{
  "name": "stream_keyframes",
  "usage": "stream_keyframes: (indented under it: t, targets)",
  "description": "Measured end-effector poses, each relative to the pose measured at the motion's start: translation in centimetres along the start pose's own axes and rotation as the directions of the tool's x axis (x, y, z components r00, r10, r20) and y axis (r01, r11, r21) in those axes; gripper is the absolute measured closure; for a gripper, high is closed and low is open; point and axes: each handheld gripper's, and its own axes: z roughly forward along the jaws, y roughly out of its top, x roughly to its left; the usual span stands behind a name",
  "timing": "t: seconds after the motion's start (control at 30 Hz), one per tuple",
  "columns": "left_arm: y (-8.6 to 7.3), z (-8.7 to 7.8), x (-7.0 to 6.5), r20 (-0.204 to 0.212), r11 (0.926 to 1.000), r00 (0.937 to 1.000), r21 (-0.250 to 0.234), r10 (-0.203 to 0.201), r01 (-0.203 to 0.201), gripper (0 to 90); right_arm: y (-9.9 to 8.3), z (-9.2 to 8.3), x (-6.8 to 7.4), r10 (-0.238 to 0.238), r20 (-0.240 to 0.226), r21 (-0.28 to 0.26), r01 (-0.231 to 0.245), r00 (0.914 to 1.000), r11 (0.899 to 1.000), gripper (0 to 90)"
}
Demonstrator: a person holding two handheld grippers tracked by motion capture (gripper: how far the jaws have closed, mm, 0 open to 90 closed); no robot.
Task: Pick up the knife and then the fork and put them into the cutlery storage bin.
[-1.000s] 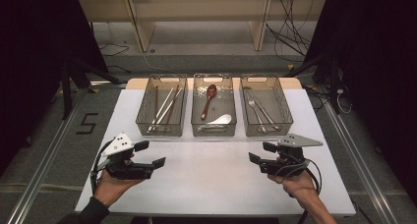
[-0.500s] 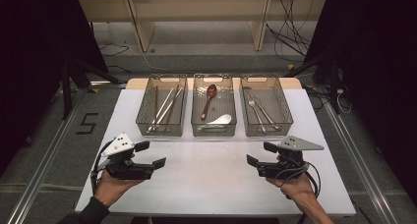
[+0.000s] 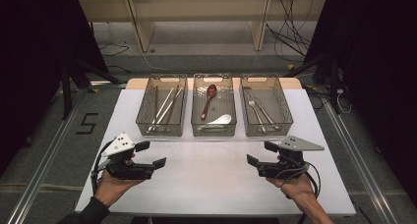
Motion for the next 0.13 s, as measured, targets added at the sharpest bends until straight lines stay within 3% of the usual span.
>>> stream_keyframes:
  t: [0.13]
  targets:
    - [0.0, 0.0, 0.01, 0.001, 1.0, 1.0, 0.0, 0.001, -0.001, 15.3, 0.0, 0.05, 0.03, -0.001, 0.0, 0.0, 0.001, 1.0, 1.0, 19.4]
